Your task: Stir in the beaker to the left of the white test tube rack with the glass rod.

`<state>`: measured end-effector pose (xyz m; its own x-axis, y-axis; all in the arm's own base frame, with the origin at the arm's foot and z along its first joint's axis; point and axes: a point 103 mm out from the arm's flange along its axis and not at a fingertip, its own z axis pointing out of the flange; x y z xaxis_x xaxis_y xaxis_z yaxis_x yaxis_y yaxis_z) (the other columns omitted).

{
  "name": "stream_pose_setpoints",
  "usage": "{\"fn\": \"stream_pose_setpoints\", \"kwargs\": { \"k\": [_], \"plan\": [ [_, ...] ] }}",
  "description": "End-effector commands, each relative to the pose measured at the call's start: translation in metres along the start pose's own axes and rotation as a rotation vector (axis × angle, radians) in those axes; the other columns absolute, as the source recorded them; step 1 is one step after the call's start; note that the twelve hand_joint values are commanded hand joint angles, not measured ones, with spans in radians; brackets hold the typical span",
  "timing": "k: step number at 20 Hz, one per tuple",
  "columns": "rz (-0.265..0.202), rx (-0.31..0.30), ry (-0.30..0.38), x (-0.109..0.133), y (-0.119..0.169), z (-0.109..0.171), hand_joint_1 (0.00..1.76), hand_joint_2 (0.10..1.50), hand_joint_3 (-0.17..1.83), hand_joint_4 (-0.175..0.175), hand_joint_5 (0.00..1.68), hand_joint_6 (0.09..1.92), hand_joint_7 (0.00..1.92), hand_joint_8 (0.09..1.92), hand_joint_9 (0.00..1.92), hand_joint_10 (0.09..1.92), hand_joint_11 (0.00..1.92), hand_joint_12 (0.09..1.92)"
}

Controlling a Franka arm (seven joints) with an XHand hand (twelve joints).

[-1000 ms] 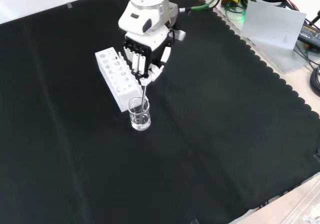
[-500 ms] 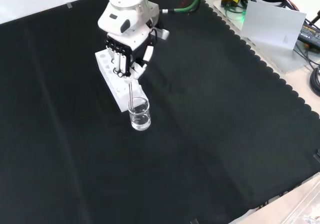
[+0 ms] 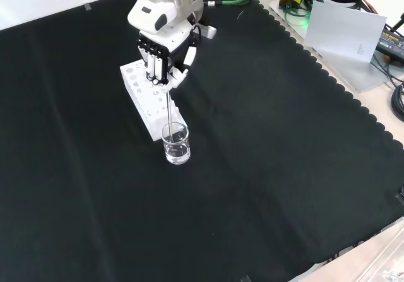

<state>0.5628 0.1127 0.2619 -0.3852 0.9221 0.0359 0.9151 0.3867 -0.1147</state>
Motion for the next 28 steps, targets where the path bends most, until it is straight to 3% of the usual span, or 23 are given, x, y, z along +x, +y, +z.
{"fn": "stream_pose_setpoints", "kwargs": {
  "k": [1, 10, 13, 19, 22, 28],
  "plan": [
    [-0.024, -0.014, -0.007, 0.028, -0.008, -0.006, 1.3, 0.92, 0.26, -0.175, 1.25, 0.27, 1.09, 1.17, 1.6, 0.97, 1.66, 0.78],
    [-0.037, -0.02, 0.002, 0.036, 0.015, -0.002, 1.3, 0.92, 0.26, -0.175, 1.25, 0.26, 1.09, 1.18, 1.6, 0.97, 1.66, 0.78],
    [-0.039, -0.008, 0.041, 0.026, 0.029, 0.003, 1.3, 0.93, 0.26, -0.175, 1.25, 0.26, 1.09, 1.18, 1.6, 0.97, 1.66, 0.78],
    [-0.012, -0.009, 0.046, 0.013, 0.037, 0.004, 1.3, 0.93, 0.26, -0.175, 1.25, 0.25, 1.08, 1.19, 1.6, 0.97, 1.66, 0.78],
    [0.005, -0.026, 0.038, -0.009, 0.024, -0.001, 1.3, 0.93, 0.26, -0.175, 1.25, 0.25, 1.08, 1.19, 1.6, 0.97, 1.66, 0.78],
    [0.022, -0.016, 0.02, -0.014, -0.004, -0.01, 1.3, 0.93, 0.26, -0.175, 1.25, 0.25, 1.09, 1.18, 1.6, 0.97, 1.66, 0.78]
  ]
}}
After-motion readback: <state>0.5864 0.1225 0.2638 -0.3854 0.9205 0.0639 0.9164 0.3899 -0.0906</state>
